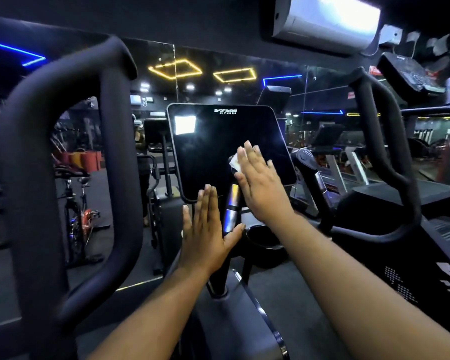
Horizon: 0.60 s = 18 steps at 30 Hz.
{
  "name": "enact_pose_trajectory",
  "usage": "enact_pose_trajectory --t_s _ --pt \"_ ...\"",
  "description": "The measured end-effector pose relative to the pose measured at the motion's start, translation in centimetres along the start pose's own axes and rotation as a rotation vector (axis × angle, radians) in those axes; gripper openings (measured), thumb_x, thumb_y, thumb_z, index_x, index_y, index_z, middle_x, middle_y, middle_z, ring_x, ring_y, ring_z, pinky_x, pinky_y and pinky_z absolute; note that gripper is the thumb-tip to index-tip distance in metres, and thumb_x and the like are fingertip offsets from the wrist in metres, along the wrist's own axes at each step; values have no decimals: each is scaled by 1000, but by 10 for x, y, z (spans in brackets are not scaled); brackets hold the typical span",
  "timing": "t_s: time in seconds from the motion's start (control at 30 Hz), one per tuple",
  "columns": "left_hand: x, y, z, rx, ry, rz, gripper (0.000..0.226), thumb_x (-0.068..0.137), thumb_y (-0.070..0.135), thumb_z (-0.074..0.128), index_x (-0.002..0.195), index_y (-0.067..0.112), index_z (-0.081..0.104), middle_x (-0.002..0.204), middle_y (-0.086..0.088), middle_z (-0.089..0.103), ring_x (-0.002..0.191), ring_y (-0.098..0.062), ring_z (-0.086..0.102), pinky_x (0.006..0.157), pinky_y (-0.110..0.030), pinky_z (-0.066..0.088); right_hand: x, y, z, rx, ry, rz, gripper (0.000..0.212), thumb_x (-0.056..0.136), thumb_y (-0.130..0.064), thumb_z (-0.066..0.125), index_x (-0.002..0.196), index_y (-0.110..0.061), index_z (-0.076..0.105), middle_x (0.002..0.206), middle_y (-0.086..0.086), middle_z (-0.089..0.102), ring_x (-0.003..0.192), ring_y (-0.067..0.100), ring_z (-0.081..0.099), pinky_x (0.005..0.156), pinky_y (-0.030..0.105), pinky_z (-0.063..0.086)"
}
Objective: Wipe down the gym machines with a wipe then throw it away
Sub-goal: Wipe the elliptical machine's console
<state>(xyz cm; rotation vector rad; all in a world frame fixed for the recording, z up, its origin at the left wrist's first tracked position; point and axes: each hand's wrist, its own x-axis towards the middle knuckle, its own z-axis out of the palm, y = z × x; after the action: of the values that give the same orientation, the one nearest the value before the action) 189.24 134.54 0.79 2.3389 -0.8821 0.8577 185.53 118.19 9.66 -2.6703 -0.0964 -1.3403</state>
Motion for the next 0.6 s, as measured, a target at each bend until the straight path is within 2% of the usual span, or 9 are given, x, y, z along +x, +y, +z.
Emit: enact_pose_trajectory --t_s 0.07,0.13,0.23,0.37,0.47,0.6 --pt "-1 0 3 5 13 10 101 90 79 19 160 16 -17 169 0 -19 157 -14 -16 125 -44 -12 -18 -13 8 -20 11 -77 61 106 -46 24 161 -20 20 169 -4 8 156 15 2 124 53 14" --pt "0 0 3 17 13 19 102 88 75 24 160 16 -15 170 -2 -16 157 -18 -11 127 -51 -4 -38 -16 17 -153 25 -223 58 106 -41 29 159 -17 28 168 -1 15 156 20 10 122 56 19" --pt "1 0 -4 -15 -92 -8 116 78 85 24 154 17 -31 165 2 -33 153 -12 -26 126 -48 -11 -39 -10 12 -336 26 -297 60 106 -45 30 158 -17 31 168 0 21 155 21 15 120 61 21" --pt "-3 3 -10 -14 -185 -16 138 76 86 53 151 16 -38 159 5 -45 148 -11 -37 123 -46 -20 -29 -16 7 -322 -13 -250 67 104 -54 24 159 -15 29 168 0 17 156 23 10 120 64 16" --pt "-11 -5 -9 62 -243 -12 142 73 85 60 152 17 -38 156 2 -49 146 -14 -41 123 -50 -18 -60 -17 25 -281 -38 -401 64 104 -51 30 157 -15 36 166 1 25 156 25 11 120 64 15" --pt "-37 -17 -7 58 -369 -18 143 75 81 64 145 21 -45 153 3 -53 145 -13 -42 124 -49 -16 -97 -2 34 -327 -47 -526 62 108 -51 26 159 -16 28 167 3 23 156 25 13 119 67 16"
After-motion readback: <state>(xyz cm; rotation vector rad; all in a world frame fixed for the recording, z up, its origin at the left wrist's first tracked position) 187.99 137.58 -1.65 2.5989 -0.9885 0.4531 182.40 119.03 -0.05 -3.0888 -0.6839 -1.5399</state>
